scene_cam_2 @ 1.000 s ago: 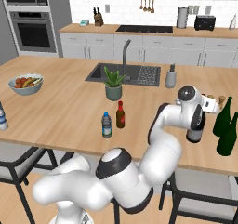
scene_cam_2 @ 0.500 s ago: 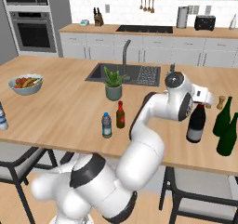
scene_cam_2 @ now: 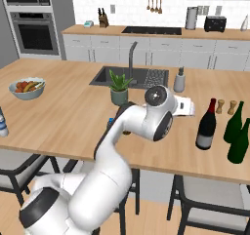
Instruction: Move the plastic bottles in the middle to the plastics group, and the glass bottles in the middle to the glass group.
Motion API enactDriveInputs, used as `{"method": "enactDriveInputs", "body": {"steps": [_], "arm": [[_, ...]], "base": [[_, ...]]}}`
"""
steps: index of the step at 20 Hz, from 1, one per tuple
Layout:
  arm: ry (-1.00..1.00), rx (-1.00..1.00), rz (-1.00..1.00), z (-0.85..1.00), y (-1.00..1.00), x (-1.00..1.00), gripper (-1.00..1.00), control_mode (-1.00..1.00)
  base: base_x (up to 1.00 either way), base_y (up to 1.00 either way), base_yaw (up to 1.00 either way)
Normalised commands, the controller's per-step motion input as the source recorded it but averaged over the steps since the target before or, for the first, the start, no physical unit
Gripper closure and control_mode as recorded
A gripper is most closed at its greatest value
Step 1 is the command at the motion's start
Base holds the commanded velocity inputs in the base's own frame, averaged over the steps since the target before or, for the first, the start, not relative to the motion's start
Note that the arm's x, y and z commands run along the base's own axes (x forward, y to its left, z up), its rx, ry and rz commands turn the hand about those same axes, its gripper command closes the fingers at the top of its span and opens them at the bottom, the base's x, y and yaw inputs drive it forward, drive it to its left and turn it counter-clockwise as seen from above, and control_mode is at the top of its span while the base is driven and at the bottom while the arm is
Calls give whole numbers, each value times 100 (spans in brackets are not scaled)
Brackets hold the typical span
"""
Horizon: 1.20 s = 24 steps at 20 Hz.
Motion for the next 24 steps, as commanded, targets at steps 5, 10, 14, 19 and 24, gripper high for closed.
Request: {"method": "enactDriveInputs", "body": {"steps": [5,10,14,19,24], "arm": [[17,-9,21,66,89,-29,-100,-100],[12,-9,17,26,91,-15,-100,-100],[0,0,12,0,72,-43,-100,-100],[2,0,5,10,80,-39,-100,-100],[19,-1,0,35,41,-26,-100,-100]], "base": [[0,0,0],[0,0,0],[0,0,0],[0,0,0],[0,0,0]]}}
